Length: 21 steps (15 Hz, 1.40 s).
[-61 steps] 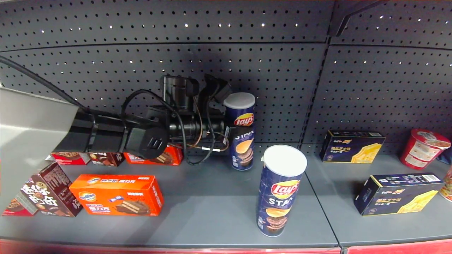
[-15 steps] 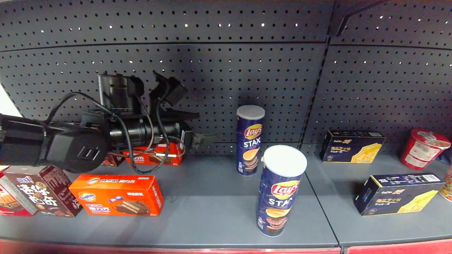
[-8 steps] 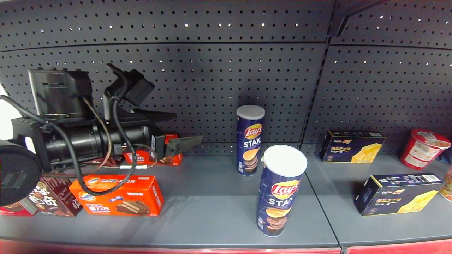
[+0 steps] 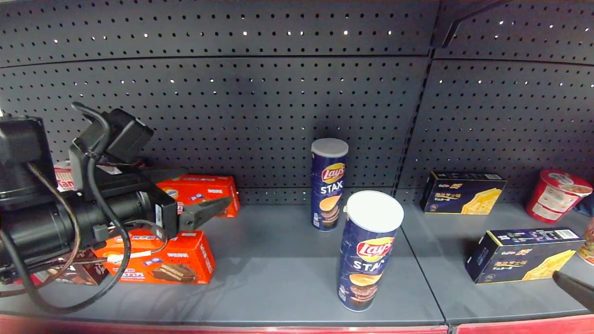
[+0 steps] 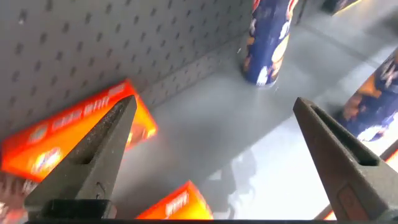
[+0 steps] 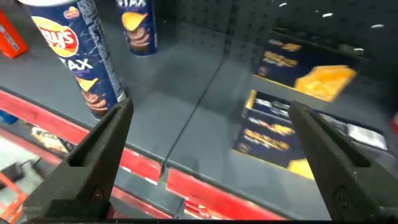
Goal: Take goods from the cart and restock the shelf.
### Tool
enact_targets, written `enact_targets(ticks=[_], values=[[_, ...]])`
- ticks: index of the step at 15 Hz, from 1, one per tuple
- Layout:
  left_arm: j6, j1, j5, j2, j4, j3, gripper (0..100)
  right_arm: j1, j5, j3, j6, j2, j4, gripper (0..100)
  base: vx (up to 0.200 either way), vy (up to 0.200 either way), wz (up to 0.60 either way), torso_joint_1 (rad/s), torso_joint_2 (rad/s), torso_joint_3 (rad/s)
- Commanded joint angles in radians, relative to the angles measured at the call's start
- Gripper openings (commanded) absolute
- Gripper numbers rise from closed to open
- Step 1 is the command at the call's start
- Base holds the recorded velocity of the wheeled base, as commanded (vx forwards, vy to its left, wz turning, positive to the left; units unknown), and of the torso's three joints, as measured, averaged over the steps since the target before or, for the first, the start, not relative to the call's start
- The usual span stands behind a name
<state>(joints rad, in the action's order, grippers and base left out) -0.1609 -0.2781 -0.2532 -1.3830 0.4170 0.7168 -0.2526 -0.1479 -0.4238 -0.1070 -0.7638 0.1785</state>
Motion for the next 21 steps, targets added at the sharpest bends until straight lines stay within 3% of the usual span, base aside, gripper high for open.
enact_targets(ticks=[1,5,10,21], values=[[-0.005,0.04,0.011,0.035,0.0,-0.023,100,-0.056,0.025,0.033,-0.002,-0.164,0.087,100,0.0,0.0,0.0,0.0,0.0,0.0],[-0.006,0.048,0.043,0.061,0.002,-0.043,100,-0.166,0.077,0.008,-0.002,-0.307,0.134,100,0.0,0.0,0.0,0.0,0.0,0.0],[-0.005,0.073,0.043,0.094,0.003,-0.109,100,-0.206,0.1,0.004,-0.002,-0.557,0.394,100,0.0,0.0,0.0,0.0,0.0,0.0],[-0.005,0.088,0.035,0.096,0.012,-0.1,100,-0.261,0.12,-0.019,-0.008,-0.666,0.392,100,0.0,0.0,0.0,0.0,0.0,0.0]])
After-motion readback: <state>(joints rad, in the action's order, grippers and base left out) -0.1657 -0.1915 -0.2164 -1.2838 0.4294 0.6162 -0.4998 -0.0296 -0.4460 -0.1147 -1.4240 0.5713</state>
